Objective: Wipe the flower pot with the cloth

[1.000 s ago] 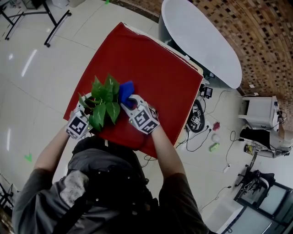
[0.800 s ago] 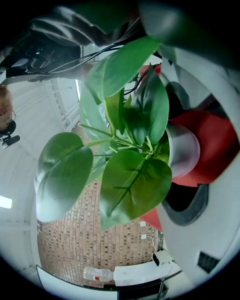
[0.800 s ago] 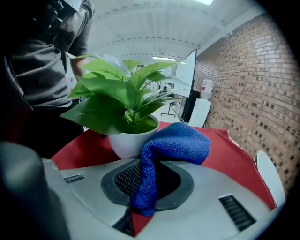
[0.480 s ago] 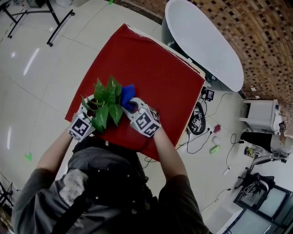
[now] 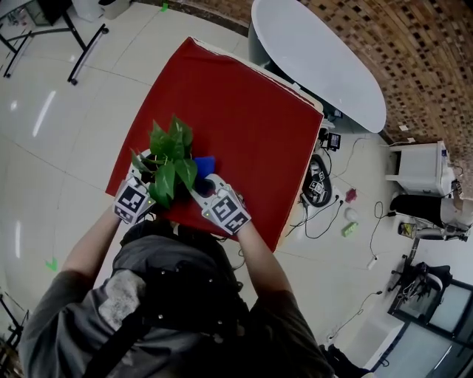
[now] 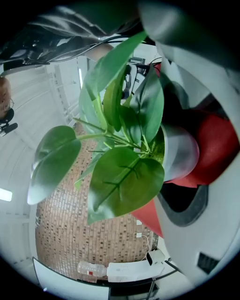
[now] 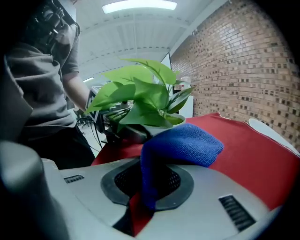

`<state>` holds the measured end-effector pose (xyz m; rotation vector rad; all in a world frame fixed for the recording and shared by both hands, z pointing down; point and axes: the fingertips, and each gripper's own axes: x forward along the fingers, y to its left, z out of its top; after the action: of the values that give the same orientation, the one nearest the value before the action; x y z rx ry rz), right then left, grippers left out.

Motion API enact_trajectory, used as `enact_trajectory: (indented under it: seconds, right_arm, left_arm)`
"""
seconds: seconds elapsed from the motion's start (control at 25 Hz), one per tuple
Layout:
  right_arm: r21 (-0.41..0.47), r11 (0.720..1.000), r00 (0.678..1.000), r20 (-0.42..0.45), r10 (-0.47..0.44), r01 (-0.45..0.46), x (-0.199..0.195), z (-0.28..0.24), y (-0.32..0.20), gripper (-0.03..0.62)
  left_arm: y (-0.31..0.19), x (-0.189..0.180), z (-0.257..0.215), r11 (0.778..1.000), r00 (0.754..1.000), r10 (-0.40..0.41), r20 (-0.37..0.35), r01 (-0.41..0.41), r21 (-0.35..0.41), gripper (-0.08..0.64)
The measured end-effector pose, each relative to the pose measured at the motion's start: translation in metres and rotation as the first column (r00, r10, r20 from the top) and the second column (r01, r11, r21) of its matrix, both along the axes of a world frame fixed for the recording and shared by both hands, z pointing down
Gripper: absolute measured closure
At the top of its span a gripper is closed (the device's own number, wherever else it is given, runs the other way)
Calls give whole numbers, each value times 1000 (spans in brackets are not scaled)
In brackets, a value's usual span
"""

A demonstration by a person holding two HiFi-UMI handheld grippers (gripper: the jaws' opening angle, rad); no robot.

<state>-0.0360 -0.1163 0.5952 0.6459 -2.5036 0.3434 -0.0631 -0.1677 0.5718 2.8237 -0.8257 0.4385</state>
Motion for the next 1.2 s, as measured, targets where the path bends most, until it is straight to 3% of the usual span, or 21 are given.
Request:
enact_trajectory:
  seconds: [0.24,0.4,0.52,0.6,0.72,0.8,0.84,0.92,1.0,1.2]
  right_arm:
    - [7,990,989,29,143,-143,0,3,27,514]
    - [3,952,951,51,306,-307,33,-2,40,514]
    - [16,863,859,109,500,-505,71,-8,53,514]
    - [35,771,764,165,624,-636,105,-19,89,514]
    - [63,607,605,204,770,-793,155,-49,133,514]
    - [92,528,535,210,818,-844,176,-67,153,514]
    - [110,503,515,210,831,-857,182,-74,161,514]
    - [145,481,502,215,838,-865,188,-93,171,514]
    - [165,471,499,243,832,-866,187,-119,176,514]
    - [208,461,505,325,800,-863,181,-144,194,514]
  left_arm:
    - [22,-2,7,1000,999,28,25,-28,3,105]
    - [37,-1,11,1000,997,14,71,-15,18,107]
    - [48,-19,12,1000,997,6,83,-9,28,107]
    - [77,-35,15,999,996,-22,82,19,36,107]
    - [90,-62,16,997,995,-78,69,79,-3,110]
    - [91,-80,17,993,992,-106,65,109,-42,119]
    - [94,-87,15,991,991,-116,63,120,-55,137]
    - [100,-98,1,990,990,-133,54,135,-47,166]
    - [107,-103,-25,989,988,-150,31,151,-4,320]
    - [137,-107,-63,976,978,-205,-48,208,65,488]
